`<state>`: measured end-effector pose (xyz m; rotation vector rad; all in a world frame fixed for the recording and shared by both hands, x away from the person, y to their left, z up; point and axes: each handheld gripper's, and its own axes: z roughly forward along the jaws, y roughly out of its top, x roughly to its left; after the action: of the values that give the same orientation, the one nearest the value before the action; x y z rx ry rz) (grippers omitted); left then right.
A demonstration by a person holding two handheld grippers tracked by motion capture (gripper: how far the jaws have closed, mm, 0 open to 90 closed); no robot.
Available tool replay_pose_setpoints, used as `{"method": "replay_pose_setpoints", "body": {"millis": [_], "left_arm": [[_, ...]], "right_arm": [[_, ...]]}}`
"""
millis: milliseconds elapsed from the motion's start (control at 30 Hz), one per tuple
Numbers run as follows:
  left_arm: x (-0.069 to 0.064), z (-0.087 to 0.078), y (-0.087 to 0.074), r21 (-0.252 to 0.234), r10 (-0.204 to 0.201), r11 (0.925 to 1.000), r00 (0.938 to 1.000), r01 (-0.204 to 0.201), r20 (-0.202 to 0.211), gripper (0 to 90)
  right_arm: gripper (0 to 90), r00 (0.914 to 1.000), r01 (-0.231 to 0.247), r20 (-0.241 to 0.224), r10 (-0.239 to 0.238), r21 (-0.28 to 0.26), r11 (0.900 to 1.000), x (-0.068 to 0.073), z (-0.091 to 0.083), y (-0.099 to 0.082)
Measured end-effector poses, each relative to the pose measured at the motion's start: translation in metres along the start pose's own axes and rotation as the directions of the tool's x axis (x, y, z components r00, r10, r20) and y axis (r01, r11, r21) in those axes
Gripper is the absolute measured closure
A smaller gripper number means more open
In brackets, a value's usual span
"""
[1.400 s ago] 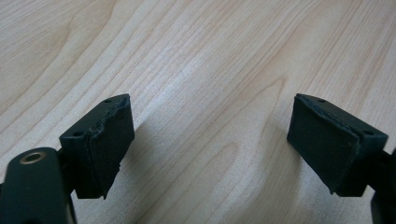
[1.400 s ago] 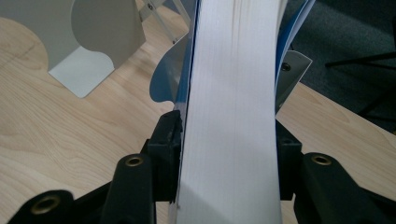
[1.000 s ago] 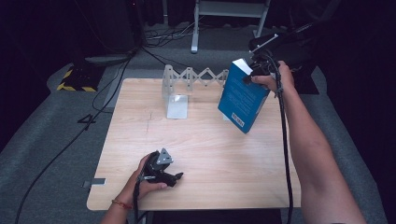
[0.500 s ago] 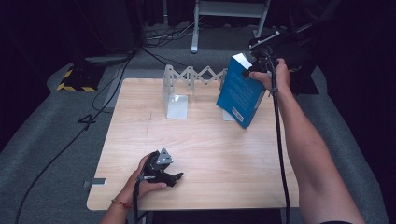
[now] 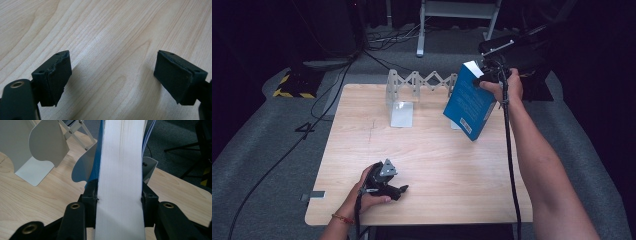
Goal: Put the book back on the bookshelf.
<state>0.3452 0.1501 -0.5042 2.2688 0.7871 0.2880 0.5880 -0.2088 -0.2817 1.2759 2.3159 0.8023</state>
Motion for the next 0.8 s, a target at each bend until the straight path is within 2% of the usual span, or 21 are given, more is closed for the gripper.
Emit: {"method": "replay_pose_setpoints", "body": {"millis": [67,200,333,500,667,700,800], "left_arm": [[0.000,0.000,0.000,0.000,0.000,1.0000,1.0000,0.000,0.000,15.0],[0.000,0.000,0.000,0.000,0.000,1.0000,1.0000,0.000,0.000,15.0],[0.000,0.000,0.000,0.000,0.000,1.0000,1.0000,0.000,-0.001,14.9],[0.000,0.000,0.000,0.000,-0.001,1.0000,1.0000,0.001,-0.001,15.0],[0.000,0.000,0.000,0.000,-0.001,1.0000,1.0000,0.001,-0.002,15.1],[-0.001,0.000,0.000,0.000,-0.002,1.0000,1.0000,0.002,-0.002,15.0],[-0.001,0.000,0.000,-0.001,-0.002,1.0000,1.0000,0.002,-0.004,15.2]], "right_arm": [[59.4,0.9999,0.008,0.009,-0.008,0.015,0.9999,0.003,-0.004,-0.001],[59.8,0.9998,0.007,0.020,-0.007,0.011,0.9999,0.007,-0.009,-0.006],[60.0,0.9981,-0.040,0.045,0.042,-0.034,0.9986,0.009,-0.018,-0.019],[60.2,0.9973,-0.059,0.041,0.061,-0.051,0.9970,0.009,-0.025,-0.027],[60.2,0.9983,-0.036,0.043,0.038,-0.059,0.9976,0.011,-0.031,-0.028],[60.1,0.9976,-0.044,0.050,0.047,-0.072,0.9965,0.011,-0.031,-0.027],[60.2,0.9968,-0.047,0.062,0.052,-0.075,0.9961,0.012,-0.023,-0.021]]}}
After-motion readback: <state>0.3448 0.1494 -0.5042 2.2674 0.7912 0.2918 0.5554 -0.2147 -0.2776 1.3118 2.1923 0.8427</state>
